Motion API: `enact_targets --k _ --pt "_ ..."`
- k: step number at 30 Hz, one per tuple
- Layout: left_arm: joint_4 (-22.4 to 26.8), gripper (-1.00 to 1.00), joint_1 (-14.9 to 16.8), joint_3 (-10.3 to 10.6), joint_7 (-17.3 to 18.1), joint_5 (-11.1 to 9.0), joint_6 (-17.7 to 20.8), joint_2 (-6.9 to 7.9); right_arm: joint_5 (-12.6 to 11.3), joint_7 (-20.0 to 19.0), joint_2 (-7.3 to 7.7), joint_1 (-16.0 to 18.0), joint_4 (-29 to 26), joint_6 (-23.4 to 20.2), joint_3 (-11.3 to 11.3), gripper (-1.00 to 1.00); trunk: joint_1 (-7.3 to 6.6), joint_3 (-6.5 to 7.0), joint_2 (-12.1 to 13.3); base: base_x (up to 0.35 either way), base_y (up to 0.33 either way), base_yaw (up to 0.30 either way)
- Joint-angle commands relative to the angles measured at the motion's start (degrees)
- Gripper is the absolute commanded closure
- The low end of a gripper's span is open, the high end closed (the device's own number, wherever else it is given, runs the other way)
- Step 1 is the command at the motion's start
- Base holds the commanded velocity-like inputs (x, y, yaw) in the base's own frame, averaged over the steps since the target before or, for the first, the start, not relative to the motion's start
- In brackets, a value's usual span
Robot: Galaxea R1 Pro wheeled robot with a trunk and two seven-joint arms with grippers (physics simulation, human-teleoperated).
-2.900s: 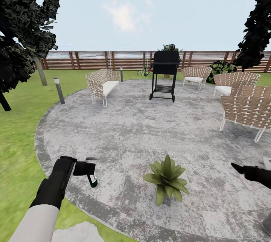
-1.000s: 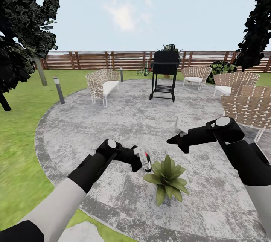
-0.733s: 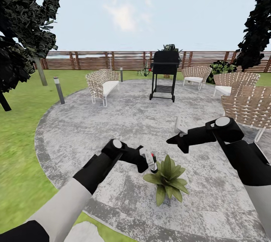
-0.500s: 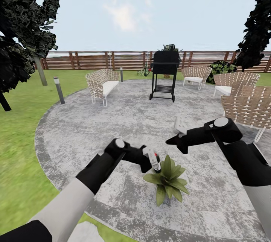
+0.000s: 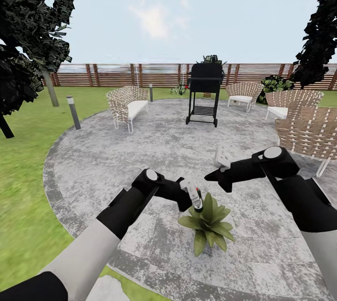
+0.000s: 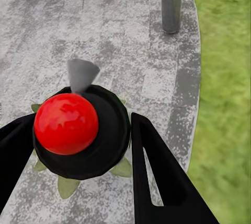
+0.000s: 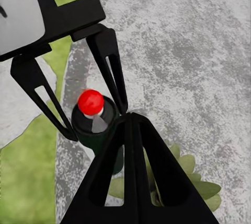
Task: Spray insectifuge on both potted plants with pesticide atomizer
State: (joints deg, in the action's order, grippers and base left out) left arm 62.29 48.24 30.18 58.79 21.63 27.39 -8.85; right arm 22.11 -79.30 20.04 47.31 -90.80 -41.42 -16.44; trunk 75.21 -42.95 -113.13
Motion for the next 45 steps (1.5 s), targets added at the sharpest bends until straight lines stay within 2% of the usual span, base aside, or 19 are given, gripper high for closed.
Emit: enact_targets --k 1,15,45 --pt "0.1 1.0 0.2 0.0 0.3 0.3 0.5 -0.2 0.4 -0.3 0.02 0.1 -0.1 -0.5 -0.1 1.0 -0.01 -0.06 0.0 0.0 0.0 0.0" --pt "0.3 1.0 1.4 0.0 -0.1 0.3 2.1 -1.15 0.3 -0.3 -0.06 0.1 -0.1 -0.5 -0.1 1.0 -0.01 -0.06 0.0 0.0 0.0 0.0" --pt "0.5 1.0 2.0 -0.1 -0.1 0.0 2.1 -1.15 0.3 -0.3 -0.09 0.2 -0.1 -0.4 -0.1 1.0 -0.01 -0.06 0.0 0.0 0.0 0.0"
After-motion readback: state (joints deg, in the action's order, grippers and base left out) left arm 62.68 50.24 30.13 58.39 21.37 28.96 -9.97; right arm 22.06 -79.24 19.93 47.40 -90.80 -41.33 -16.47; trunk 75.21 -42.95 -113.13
